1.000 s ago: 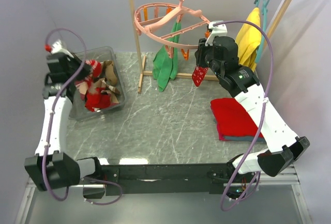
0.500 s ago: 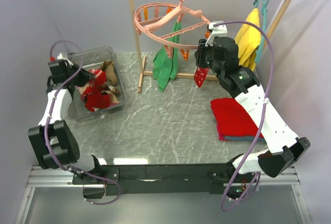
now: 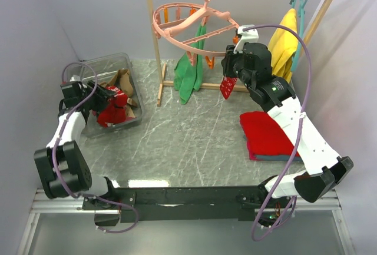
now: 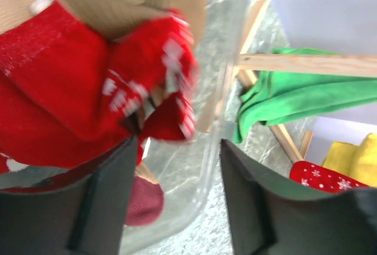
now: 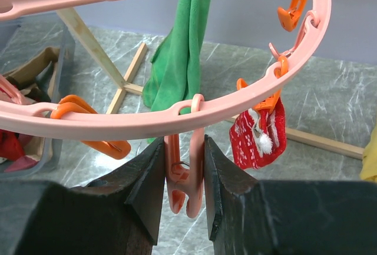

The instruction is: Remove the socks clipped to the hanger

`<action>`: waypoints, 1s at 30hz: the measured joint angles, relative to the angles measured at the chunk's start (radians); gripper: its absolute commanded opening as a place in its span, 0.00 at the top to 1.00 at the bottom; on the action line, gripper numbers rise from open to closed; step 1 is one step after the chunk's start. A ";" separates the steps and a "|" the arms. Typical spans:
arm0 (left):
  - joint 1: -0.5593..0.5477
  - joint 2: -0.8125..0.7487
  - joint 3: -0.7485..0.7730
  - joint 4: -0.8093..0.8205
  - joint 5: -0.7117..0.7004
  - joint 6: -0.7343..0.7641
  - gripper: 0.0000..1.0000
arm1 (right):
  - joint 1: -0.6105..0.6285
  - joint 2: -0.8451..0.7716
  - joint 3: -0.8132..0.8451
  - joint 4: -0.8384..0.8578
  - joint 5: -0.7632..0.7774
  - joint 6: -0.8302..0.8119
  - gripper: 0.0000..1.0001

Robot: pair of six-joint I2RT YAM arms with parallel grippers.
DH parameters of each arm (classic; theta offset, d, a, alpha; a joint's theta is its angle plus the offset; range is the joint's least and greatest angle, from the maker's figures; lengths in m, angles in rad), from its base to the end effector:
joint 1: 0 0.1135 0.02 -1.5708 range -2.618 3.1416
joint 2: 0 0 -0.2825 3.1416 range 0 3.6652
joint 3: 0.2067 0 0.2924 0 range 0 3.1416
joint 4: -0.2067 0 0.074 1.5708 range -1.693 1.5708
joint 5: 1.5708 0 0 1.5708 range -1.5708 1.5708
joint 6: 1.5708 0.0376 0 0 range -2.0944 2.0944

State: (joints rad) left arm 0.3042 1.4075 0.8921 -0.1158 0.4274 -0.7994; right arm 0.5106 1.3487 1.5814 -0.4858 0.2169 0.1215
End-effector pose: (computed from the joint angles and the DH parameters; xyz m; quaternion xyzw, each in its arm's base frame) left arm 0.3291 0.0870 0.2395 -0.3750 0.7924 -0.2918 0.3826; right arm 0.2915 0.1540 0.4857 -0.0869 0.7840 0.1078 0.6051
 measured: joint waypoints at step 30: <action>-1.007 -0.262 -0.079 0.279 -0.377 -0.007 0.48 | 0.000 -0.011 -0.005 0.002 -0.001 0.000 1.00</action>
State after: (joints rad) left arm -0.7029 1.1454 0.8127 0.1635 0.0509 -0.8062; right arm 0.5110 1.3380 1.5764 -0.4839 0.2157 0.1219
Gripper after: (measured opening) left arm 0.518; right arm 0.353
